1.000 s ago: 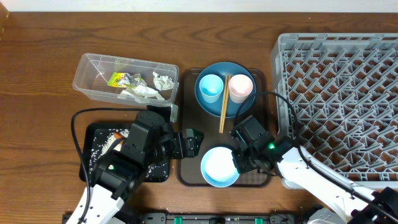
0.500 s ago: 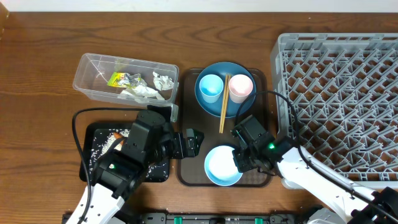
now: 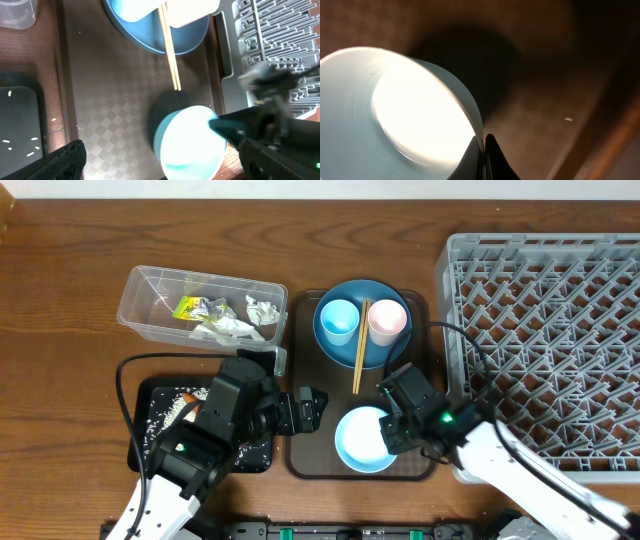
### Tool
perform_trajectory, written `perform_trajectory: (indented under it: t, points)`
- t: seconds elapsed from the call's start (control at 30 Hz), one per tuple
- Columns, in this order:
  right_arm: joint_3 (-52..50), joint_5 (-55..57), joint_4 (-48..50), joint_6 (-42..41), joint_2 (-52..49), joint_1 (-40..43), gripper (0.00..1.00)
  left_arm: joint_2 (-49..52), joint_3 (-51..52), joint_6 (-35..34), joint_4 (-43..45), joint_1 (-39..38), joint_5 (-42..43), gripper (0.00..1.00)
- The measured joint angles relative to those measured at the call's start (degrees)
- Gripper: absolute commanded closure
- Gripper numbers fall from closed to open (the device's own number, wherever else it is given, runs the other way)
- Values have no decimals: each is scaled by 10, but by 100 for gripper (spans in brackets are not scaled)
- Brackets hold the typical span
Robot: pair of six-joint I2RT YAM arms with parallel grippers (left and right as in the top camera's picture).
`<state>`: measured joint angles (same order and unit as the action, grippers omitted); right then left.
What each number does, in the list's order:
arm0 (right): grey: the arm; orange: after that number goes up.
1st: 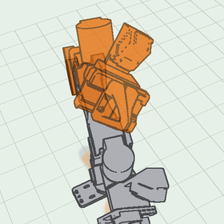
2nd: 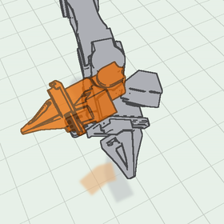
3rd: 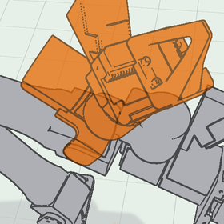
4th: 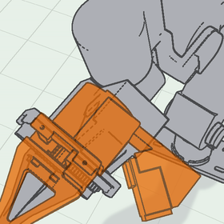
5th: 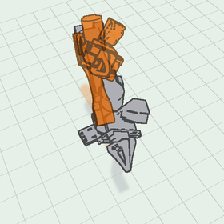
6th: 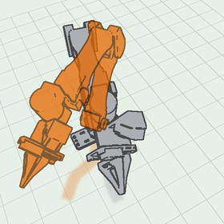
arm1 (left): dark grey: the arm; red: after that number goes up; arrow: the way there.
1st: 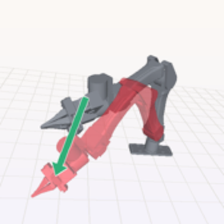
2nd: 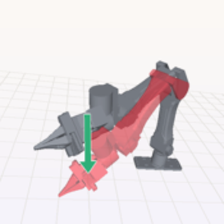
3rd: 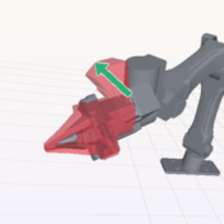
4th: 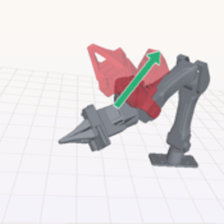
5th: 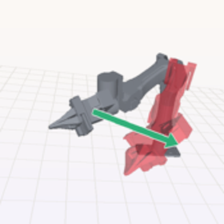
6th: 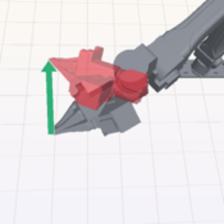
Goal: Sort waste into correct bins and load items into the dishwasher rack
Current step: 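Lift the bowl with the right gripper and carry it into the rack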
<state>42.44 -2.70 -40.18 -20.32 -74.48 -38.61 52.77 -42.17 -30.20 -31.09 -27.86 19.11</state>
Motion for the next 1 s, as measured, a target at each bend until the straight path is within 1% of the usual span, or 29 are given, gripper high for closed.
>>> perform_trajectory:
  t: [0.17, 0.43, 0.7, 0.83, 1.0]
  points:
    - [26, 43, -41, 7, 71, 0, 99, 0, 0, 0, 0, 0, 0, 0]
    - [28, 80, -46, 43, 201, 0, 99, 0, 0, 0, 0, 0, 0, 0]
    - [35, 148, -45, 72, 326, 2, 99, 0, 0, 0, 0, 0, 0, 0]
    - [57, 207, -45, 110, 344, 19, 99, 0, 0, 0, 0, 0, 0, 0]
    - [90, 272, -42, 150, 315, 58, 99, 0, 0, 0, 0, 0, 0, 0]
